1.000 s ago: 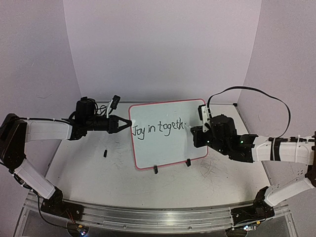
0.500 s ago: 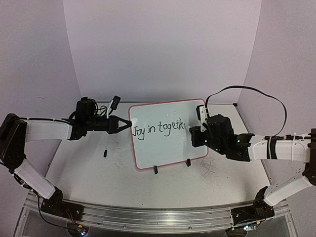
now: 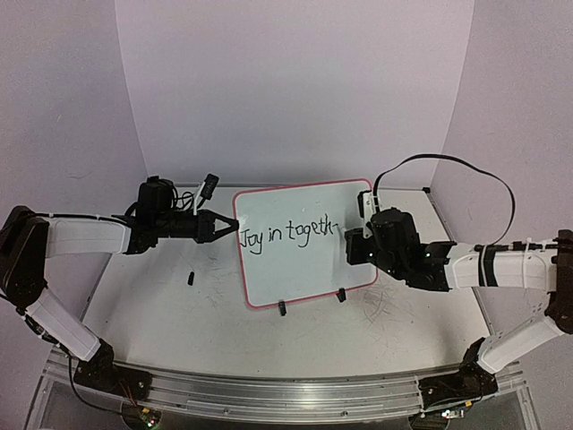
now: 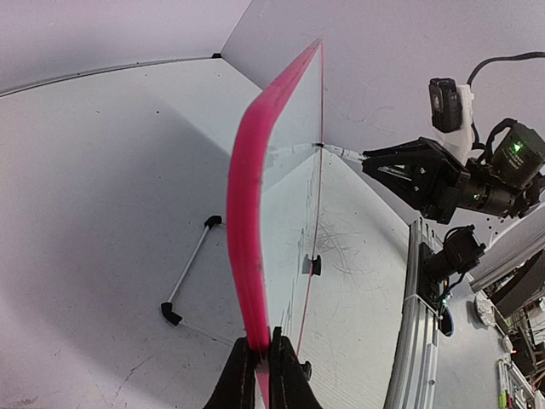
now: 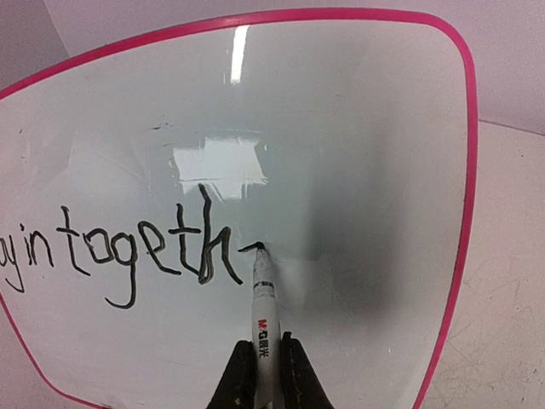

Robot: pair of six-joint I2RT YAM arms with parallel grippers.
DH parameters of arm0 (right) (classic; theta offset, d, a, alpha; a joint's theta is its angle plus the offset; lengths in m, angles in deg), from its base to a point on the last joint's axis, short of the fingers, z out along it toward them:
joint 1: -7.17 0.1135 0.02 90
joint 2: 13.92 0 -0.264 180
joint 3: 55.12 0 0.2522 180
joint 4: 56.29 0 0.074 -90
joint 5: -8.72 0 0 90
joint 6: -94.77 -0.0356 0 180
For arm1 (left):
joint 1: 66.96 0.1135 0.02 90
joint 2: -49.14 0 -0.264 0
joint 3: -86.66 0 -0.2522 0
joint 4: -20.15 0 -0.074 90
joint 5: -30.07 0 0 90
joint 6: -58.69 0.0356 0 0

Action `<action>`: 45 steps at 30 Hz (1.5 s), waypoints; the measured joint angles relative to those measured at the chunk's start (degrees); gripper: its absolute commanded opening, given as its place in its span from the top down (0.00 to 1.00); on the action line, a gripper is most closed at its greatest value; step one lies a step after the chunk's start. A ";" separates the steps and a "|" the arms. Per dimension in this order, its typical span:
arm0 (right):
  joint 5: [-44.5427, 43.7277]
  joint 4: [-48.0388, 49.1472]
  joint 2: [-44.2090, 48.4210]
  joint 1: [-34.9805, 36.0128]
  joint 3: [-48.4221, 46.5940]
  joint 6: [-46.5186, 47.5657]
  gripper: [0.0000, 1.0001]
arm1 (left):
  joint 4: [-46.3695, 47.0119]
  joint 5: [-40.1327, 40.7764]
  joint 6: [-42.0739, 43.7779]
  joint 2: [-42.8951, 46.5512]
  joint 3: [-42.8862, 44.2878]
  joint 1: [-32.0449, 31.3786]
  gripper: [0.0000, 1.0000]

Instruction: Write a sentence on the whiteboard

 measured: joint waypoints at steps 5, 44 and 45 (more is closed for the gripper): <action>-1.17 -0.02 0.00 -0.36 -0.03 -1.05 1.00 | -0.02 -0.01 0.00 0.00 0.00 0.00 1.00; 3.65 2.04 -0.14 -0.77 1.66 -3.35 1.00 | -1.19 0.00 0.02 0.00 0.32 -0.06 1.00; 3.65 1.93 -0.01 -0.77 1.88 -3.58 1.00 | -1.24 0.01 0.02 0.00 0.37 -0.08 1.00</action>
